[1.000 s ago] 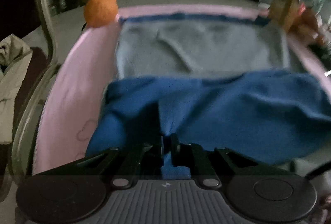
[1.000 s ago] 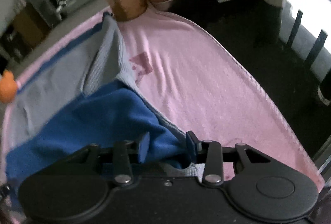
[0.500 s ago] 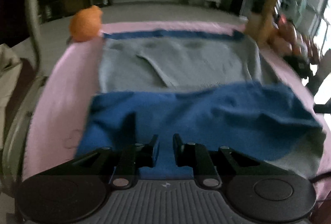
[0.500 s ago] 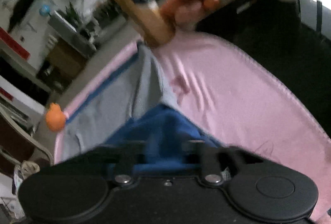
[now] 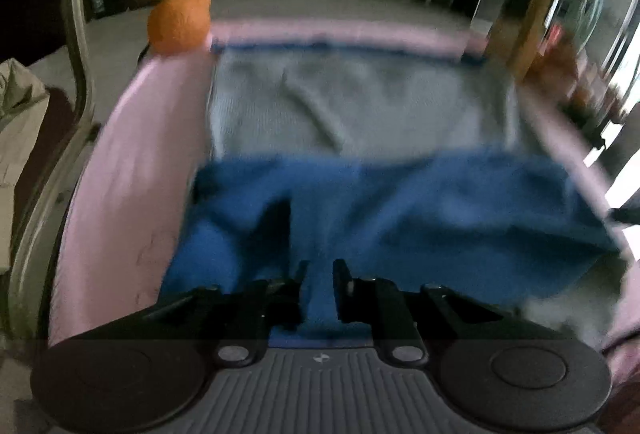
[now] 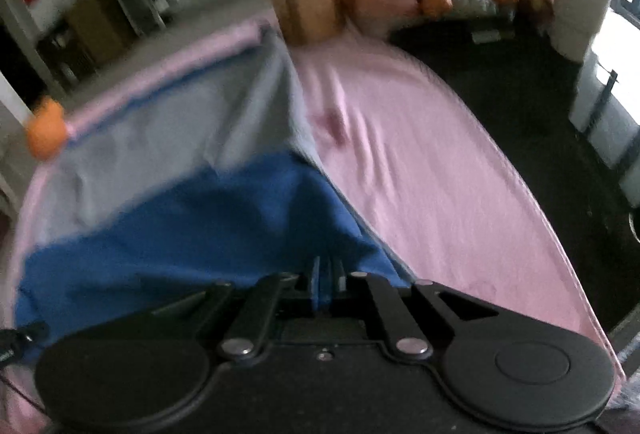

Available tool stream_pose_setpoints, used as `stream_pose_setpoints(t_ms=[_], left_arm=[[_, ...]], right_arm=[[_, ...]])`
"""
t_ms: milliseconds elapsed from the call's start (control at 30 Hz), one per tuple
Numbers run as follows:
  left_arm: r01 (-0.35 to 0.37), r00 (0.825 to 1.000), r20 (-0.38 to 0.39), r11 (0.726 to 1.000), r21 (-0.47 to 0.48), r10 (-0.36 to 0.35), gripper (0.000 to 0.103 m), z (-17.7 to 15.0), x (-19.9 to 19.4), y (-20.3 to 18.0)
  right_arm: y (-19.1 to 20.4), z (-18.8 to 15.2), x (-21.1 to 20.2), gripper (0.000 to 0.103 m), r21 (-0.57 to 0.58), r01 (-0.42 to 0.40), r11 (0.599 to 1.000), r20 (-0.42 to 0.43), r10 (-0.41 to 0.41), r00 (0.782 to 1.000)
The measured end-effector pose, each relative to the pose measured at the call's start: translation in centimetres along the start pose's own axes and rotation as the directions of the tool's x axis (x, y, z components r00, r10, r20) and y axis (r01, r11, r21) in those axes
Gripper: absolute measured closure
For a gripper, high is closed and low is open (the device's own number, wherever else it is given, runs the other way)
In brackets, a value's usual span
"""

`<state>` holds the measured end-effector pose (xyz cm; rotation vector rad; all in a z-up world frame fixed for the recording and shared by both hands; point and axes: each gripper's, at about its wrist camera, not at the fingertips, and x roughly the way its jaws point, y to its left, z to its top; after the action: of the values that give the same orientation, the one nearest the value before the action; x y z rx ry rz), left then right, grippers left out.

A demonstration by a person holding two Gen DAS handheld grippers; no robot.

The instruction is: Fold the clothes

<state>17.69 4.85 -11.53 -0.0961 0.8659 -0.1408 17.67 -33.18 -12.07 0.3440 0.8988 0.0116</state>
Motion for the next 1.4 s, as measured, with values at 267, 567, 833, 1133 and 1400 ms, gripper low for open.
stream_pose_setpoints(t_ms=[267,567,833,1133,1400], left_arm=[[0.046,0.998,-0.035,0.999,-0.015,-0.046,0.086,2.3,5.4,-2.2],[-0.113,0.992,-0.065,0.986,-0.119,0.106,0.091,2.0,7.6,-0.1],[-0.096,0.993,0.052,0.981,-0.167,0.106,0.083,1.5,1.2,0.8],[0.036,0.992,0.125,0.993,-0.110,-0.022,0.065,-4.5,-7.9,1.0],[0.069,0.993,-0.099,0.998,-0.001,-0.069,0.058,-11.0,-7.8,-1.2]], right_arm=[[-0.3,3.2,4.7,0.097,0.273,-0.290,0.917,-0.033,0.310,0.950],[-3.8,2.7,11.5,0.103,0.555,-0.208,0.805,-0.079,0.300,0.951],[-2.5,2.1,6.4,0.095,0.510,-0.261,0.820,0.022,0.291,0.956],[0.0,-1.5,-7.8,0.071,0.315,-0.578,0.753,0.124,0.571,0.812],[2.3,-8.3,-10.2,0.053,0.225,-0.489,0.843,-0.050,0.512,0.858]])
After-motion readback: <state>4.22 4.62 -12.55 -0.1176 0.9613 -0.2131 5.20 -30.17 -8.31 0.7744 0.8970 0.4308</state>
